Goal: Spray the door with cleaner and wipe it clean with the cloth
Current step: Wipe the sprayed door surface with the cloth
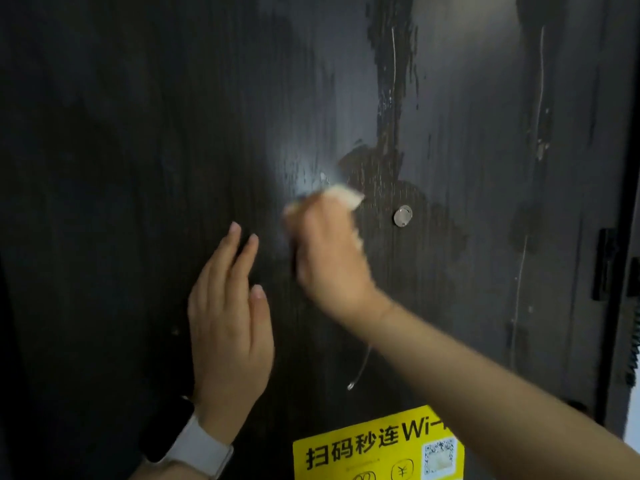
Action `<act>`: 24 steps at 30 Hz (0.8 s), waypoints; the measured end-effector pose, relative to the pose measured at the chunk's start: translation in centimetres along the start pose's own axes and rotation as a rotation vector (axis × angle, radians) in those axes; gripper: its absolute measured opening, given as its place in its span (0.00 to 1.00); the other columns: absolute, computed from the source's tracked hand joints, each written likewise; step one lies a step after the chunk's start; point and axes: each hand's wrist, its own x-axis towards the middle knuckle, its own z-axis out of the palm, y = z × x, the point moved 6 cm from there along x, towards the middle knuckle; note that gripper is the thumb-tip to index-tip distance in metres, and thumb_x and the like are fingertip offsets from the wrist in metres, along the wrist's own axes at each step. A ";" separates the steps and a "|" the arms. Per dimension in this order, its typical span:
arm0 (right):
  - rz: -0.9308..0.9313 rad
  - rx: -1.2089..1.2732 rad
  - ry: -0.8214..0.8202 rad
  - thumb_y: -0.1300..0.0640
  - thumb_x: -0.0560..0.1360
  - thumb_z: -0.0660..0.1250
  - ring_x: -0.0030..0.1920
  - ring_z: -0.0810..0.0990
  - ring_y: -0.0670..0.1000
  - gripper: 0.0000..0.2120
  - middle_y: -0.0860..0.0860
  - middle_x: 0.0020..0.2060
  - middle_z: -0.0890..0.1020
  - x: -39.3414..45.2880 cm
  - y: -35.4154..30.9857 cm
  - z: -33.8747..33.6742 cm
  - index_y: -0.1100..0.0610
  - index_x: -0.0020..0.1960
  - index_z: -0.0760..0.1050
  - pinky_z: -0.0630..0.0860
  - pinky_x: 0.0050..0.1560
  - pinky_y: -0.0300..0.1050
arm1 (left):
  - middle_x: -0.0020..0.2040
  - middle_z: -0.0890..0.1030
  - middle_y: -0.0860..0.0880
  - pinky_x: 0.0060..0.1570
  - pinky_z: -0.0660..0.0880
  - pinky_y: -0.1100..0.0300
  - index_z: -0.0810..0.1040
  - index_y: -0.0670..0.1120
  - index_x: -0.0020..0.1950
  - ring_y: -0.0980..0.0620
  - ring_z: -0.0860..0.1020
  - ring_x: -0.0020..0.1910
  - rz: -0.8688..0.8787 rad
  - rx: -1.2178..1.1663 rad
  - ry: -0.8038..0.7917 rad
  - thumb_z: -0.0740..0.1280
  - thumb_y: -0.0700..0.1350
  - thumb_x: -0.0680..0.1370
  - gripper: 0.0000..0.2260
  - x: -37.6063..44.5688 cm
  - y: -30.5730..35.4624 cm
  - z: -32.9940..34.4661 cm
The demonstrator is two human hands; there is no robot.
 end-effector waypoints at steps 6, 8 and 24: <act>-0.343 0.059 -0.283 0.65 0.75 0.58 0.48 0.71 0.57 0.09 0.59 0.46 0.79 -3.5 -2.8 1.5 0.59 0.55 0.68 0.71 0.46 0.52 | 0.77 0.62 0.45 0.75 0.56 0.53 0.64 0.43 0.76 0.47 0.60 0.75 0.116 0.108 0.091 0.54 0.41 0.83 0.20 8.1 0.4 -4.4; -0.142 0.075 -0.123 0.65 0.74 0.57 0.48 0.70 0.58 0.09 0.62 0.44 0.77 0.9 0.8 -0.5 0.63 0.51 0.74 0.71 0.50 0.56 | 0.77 0.62 0.44 0.75 0.55 0.54 0.64 0.42 0.75 0.46 0.60 0.76 0.185 0.161 0.087 0.54 0.41 0.83 0.20 9.9 1.1 -4.0; -0.059 -0.130 0.104 0.68 0.76 0.63 0.46 0.69 0.57 0.03 0.60 0.43 0.73 8.6 6.3 -3.5 0.63 0.47 0.74 0.66 0.50 0.51 | 0.78 0.59 0.44 0.76 0.52 0.48 0.61 0.42 0.77 0.46 0.57 0.78 0.273 0.441 0.133 0.52 0.44 0.83 0.22 15.0 2.8 2.1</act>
